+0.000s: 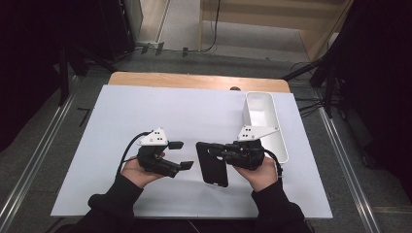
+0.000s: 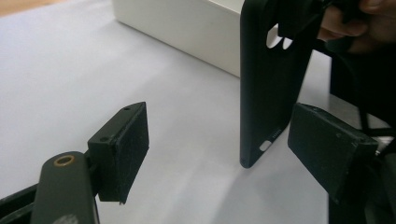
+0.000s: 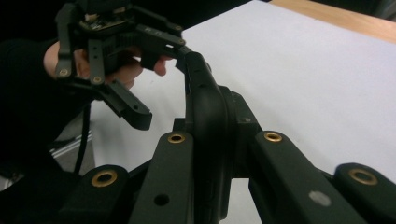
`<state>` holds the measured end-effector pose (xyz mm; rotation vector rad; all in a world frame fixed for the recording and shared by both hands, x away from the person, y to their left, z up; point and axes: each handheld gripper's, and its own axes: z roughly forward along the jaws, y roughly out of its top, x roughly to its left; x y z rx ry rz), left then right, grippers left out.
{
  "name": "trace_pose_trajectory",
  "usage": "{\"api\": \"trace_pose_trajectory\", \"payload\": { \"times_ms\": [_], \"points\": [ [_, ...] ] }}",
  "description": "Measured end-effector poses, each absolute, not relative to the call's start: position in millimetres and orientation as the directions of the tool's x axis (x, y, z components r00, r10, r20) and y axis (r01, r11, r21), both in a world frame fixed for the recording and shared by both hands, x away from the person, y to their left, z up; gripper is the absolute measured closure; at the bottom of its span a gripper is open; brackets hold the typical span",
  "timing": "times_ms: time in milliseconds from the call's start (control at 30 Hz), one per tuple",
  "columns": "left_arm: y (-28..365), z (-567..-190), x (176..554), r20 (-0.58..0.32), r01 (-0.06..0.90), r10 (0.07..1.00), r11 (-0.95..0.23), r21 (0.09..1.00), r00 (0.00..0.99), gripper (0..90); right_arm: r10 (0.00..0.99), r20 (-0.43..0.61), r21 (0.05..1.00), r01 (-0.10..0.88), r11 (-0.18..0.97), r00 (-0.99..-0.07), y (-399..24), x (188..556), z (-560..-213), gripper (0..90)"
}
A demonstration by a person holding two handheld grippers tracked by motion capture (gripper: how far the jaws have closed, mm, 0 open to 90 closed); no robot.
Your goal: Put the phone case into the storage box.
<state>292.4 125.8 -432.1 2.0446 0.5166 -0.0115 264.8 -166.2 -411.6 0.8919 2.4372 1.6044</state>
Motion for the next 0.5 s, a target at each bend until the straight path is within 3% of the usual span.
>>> {"api": "trace_pose_trajectory", "payload": {
  "times_ms": [167, 367, 500],
  "points": [
    [128, -431, 294, -0.263, 0.377, 0.301, -0.430, 0.820, 0.917, 20.4, 0.489, 0.244, 0.857, 0.422, 0.295, -0.837, -166, 266, -413, 80.0],
    [135, -427, 298, -0.296, 0.398, 0.304, -0.367, 0.841, 0.906, 20.1, 0.463, 0.252, 0.858, 0.418, 0.299, -0.850, -166, 268, -413, 80.0],
    [138, -425, 299, -0.285, 0.376, 0.276, -0.378, 0.846, 0.918, 20.3, 0.442, 0.263, 0.859, 0.417, 0.298, -0.858, -166, 269, -413, 80.0]
  ]
}}
